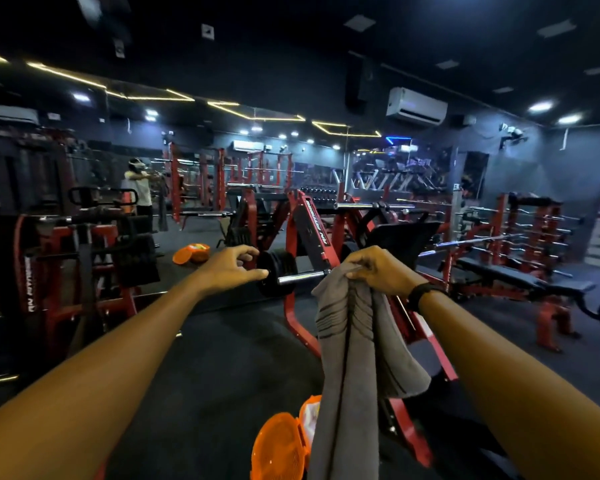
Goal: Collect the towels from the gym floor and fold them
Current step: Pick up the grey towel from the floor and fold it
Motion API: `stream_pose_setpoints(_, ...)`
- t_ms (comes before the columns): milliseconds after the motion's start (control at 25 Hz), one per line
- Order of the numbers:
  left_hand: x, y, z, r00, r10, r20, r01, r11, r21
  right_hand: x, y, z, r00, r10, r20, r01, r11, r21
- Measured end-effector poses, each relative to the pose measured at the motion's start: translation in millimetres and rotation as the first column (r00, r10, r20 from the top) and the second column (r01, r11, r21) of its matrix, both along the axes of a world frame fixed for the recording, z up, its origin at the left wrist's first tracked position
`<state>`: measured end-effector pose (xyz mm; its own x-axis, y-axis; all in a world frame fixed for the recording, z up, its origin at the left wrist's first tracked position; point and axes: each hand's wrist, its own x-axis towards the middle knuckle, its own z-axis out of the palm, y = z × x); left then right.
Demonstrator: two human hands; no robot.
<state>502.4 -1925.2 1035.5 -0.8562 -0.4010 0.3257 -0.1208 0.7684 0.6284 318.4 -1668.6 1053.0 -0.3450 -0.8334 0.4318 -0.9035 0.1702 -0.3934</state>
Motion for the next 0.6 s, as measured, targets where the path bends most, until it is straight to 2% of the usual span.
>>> stream_pose_setpoints(200, -90, -27, -6, 0.983, -0.110, 0.149, 0.109, 0.994, 0.015, -73, -54, 6, 0.983, 0.181, 0.034, -0.178, 0.982, -0.064)
stream_pose_setpoints(440, -215, -69, 12, 0.942, -0.240, 0.236, 0.244, 0.970, 0.012, -167, -117, 30, 0.963, 0.255, 0.086, -0.244, 0.962, -0.121)
stream_pose_setpoints(520, -250, -87, 27, 0.954, -0.227, 0.198, 0.246, 0.966, -0.075, -202, -131, 33, 0.973, 0.216, 0.086, -0.203, 0.970, -0.136)
stream_pose_setpoints(600, -281, -104, 45, 0.989, -0.143, 0.031, 0.146, 0.981, -0.124, -239, -138, 33, 0.987, 0.128, 0.093, -0.117, 0.986, -0.115)
